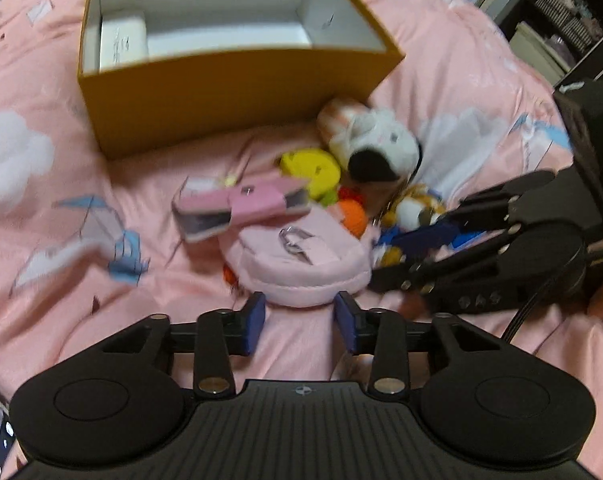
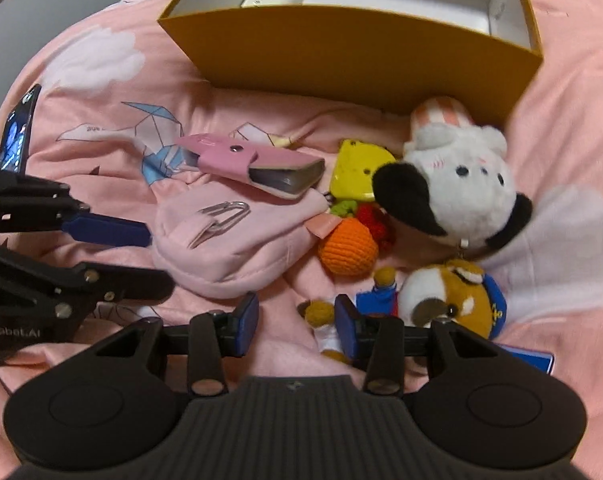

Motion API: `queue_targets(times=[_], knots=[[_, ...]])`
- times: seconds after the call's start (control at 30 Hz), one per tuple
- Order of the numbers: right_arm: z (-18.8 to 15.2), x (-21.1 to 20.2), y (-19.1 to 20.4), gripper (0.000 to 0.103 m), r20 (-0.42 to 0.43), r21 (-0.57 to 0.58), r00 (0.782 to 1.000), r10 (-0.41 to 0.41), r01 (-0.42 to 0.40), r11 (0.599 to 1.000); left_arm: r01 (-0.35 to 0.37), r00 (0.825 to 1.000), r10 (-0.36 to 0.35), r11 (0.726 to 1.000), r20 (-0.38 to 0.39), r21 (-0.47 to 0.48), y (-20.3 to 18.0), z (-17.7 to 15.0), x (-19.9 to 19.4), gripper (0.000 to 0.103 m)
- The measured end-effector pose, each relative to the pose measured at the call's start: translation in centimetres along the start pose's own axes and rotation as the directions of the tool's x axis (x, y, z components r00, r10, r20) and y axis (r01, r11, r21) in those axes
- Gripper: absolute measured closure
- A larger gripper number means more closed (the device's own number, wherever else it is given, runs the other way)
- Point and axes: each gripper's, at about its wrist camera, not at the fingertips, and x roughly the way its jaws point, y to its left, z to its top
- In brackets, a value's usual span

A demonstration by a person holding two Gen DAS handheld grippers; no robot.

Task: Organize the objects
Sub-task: 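Withdraw both tools from the orange box back to the pile, then grasp the pink small backpack by its top with the left tool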

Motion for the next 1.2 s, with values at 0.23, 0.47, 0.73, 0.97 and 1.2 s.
queue_targets(times=[0.23,0.47,0.73,0.97,1.2], knots=[[2.2,-1.6,-0.1,0.058,0.118,-0.011,0.993,0.023,-0.022,1.0,-0.113,0.977,0.113,0.994,0.179,-0.012,0.4,2.6,-0.5,0.065],[5.1,-1.2,-0.6,0.059,0.193,-0.005,0.981,-0.02,0.022,1.0,-0.116,0.969,0.14,0.985,0.203,-0.124,2.6,3.7,0.4,0.065],[6.5,0.1,-1.7,0.075,0.178,0.047,0.983,-0.036,0.028,0.999,-0.081,0.973,0.116,0.981,0.201,-0.174,3.8,3.5,1.8,0.05],[6.6,-0.7,-2.5,0.075,0.227,0.074,0.969,-0.099,0.084,0.994,-0.049,0.972,0.106,0.964,0.21,-0.26,5.0,4.3,3.0,0.041],[7.0,1.3,-3.1,0.075,0.198,0.079,0.977,-0.084,0.07,0.994,-0.048,0.976,0.104,0.959,0.191,-0.278,5.0,5.1,4.6,0.04]])
